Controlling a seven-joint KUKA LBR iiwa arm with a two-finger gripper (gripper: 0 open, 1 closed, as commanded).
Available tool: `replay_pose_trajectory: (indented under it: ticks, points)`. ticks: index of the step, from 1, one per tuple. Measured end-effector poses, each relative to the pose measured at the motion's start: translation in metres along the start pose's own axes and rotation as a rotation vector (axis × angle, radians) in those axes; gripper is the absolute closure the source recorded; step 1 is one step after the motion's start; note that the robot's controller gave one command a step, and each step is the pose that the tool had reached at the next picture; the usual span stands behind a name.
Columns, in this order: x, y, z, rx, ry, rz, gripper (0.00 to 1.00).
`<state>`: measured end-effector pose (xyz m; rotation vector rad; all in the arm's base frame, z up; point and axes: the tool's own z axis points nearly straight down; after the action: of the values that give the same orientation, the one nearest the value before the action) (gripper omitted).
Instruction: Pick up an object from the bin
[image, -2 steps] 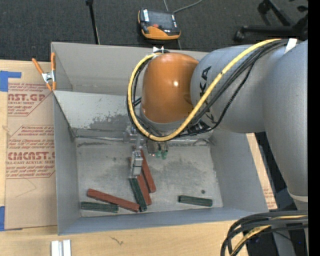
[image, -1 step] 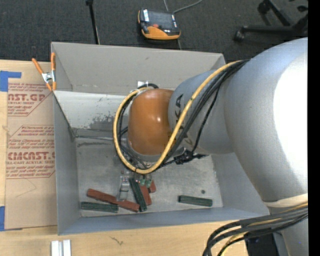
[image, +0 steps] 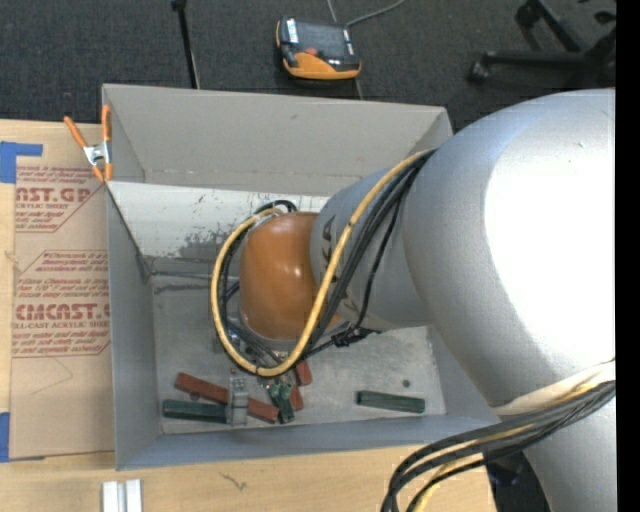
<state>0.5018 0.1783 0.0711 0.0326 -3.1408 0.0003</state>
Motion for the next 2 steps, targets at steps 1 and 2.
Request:
replay_pose_trajectory:
  ticks: [1,2]
  points:
    - [0.009,0.005,0.002,-0.001,-0.001,0.188,0.00]
    - [0.014,0.030,-0.030,-0.001,-0.002,0.099,0.00]
